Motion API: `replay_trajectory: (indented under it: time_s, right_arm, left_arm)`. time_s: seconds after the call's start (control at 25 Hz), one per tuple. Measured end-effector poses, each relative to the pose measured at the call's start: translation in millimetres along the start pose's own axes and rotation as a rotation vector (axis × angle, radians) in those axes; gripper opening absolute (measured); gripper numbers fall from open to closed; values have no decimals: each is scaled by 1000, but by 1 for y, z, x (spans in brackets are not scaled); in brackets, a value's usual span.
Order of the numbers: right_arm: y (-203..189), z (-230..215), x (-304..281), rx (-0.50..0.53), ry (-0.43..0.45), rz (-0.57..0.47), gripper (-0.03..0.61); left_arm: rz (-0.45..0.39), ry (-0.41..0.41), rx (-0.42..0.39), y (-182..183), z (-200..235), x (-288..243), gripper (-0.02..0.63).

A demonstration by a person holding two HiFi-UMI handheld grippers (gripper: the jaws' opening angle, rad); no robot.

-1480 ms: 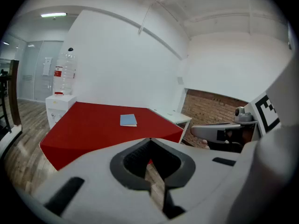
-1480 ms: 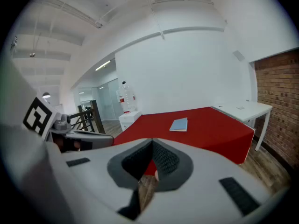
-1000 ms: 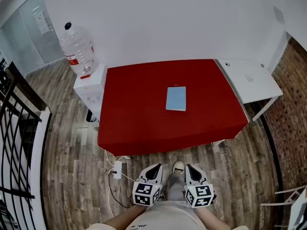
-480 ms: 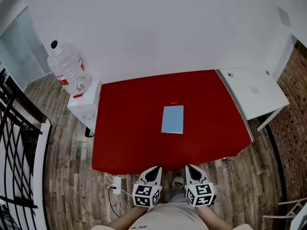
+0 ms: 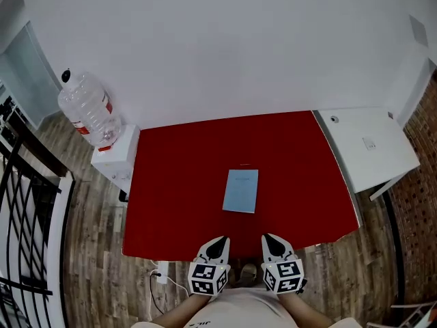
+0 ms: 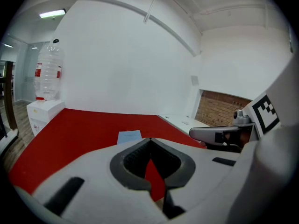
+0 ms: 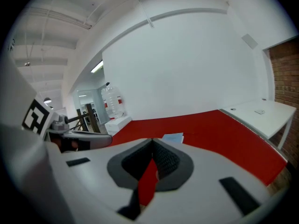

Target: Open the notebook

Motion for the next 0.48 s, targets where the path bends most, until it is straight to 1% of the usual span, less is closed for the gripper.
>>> replay_trajectory:
  time_s: [0.2, 0.48]
  right_arm:
    - [7, -12, -21, -9, 7, 15, 6]
    - [18, -15, -48, -29, 5, 40, 6]
  left_arm:
    - [20, 16, 18, 6, 10, -19, 6]
    - [42, -2, 18, 23, 27, -44, 6]
Point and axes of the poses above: the fingertips, and each gripper's own axes: x backward along the fingers, z to its left, y out of its top, the point moved 10 cm from there along x, backward along the fingers, and after that the axes turned 7 degrees about y, right-handed, at the moved point
